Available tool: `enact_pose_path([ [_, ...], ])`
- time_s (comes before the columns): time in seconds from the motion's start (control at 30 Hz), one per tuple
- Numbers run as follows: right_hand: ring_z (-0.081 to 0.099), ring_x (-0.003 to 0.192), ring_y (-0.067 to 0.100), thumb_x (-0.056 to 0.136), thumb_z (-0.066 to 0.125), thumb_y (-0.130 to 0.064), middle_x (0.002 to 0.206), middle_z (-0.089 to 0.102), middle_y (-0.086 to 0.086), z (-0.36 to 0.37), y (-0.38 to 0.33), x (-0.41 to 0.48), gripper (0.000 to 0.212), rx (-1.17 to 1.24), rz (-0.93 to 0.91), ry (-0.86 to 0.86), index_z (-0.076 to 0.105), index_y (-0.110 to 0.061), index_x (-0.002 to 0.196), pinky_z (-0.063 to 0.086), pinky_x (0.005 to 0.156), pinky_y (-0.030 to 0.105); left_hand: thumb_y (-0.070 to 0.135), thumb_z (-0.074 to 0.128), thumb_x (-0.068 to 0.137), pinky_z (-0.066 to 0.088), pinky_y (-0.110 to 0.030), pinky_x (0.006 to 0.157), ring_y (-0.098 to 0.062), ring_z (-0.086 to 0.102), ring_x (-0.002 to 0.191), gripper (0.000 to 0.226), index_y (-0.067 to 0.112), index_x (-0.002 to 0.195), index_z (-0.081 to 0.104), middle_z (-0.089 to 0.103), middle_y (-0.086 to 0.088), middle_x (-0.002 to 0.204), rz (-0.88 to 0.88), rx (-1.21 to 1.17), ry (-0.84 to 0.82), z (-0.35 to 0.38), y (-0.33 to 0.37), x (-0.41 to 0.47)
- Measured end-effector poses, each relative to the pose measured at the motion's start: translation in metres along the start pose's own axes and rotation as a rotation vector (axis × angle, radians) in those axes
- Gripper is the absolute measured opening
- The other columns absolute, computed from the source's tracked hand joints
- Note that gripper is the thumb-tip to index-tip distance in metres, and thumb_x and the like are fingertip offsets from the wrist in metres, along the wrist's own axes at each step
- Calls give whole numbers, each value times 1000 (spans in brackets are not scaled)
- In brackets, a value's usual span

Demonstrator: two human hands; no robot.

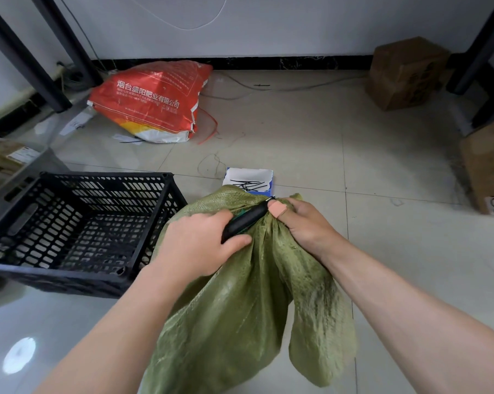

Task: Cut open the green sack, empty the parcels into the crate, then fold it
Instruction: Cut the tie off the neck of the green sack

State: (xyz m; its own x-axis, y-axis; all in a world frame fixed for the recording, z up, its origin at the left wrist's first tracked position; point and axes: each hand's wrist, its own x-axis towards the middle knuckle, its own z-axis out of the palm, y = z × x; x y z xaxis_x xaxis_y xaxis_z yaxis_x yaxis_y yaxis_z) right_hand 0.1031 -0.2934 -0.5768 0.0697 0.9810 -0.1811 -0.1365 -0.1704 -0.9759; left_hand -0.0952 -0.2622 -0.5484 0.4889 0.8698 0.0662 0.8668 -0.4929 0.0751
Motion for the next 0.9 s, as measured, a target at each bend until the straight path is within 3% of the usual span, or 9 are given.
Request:
enact_pose_path([
  [0.17,68,73,9,95,60,-30,77,75,-8,3,8,3,22,-66,21,125,72,-20,81,52,78,27,53,36,88,30,-26,43,-28,61,44,45,14,78,57,63,-2,59,96,186,203,9,17,-2],
  [0.23,67,71,8,96,58,-31,76,73,-7,7,11,0,24,-73,25,171,70,-18,79,51,75,26,51,31,93,36,-30,46,-31,65,52,44,14,87,54,67,-4,68,63,148,132,15,24,-7],
  [0.3,66,71,10,97,56,-31,78,72,-3,12,13,-3,27,-100,16,233,68,-15,78,51,72,25,51,27,98,39,-35,58,-35,70,76,41,16,103,48,70,-5,89,-9,131,32,17,31,-8],
  [0.37,69,78,15,97,55,-33,82,74,-2,16,15,-2,28,-147,15,276,68,-16,79,53,78,29,50,27,100,38,-37,64,-36,69,87,39,17,110,44,71,-7,99,-61,121,-1,17,35,-7],
  [0.53,66,91,29,97,49,-40,91,71,7,26,12,4,33,-308,78,391,66,-13,89,52,86,37,48,27,101,36,-38,64,-38,69,89,35,17,108,43,72,-9,100,-114,96,-61,15,46,-4],
  [0.77,56,104,35,100,40,-39,93,55,12,26,1,4,45,-538,142,495,64,-2,105,37,77,31,43,30,101,34,-36,61,-37,69,89,31,16,109,45,72,-9,99,-88,139,-55,9,56,3],
  [0.9,53,116,38,102,36,-36,117,57,20,27,-4,8,48,-548,219,522,62,3,113,40,92,35,36,32,101,33,-36,63,-36,68,93,26,16,110,47,71,-9,103,-107,131,-84,6,63,9],
])
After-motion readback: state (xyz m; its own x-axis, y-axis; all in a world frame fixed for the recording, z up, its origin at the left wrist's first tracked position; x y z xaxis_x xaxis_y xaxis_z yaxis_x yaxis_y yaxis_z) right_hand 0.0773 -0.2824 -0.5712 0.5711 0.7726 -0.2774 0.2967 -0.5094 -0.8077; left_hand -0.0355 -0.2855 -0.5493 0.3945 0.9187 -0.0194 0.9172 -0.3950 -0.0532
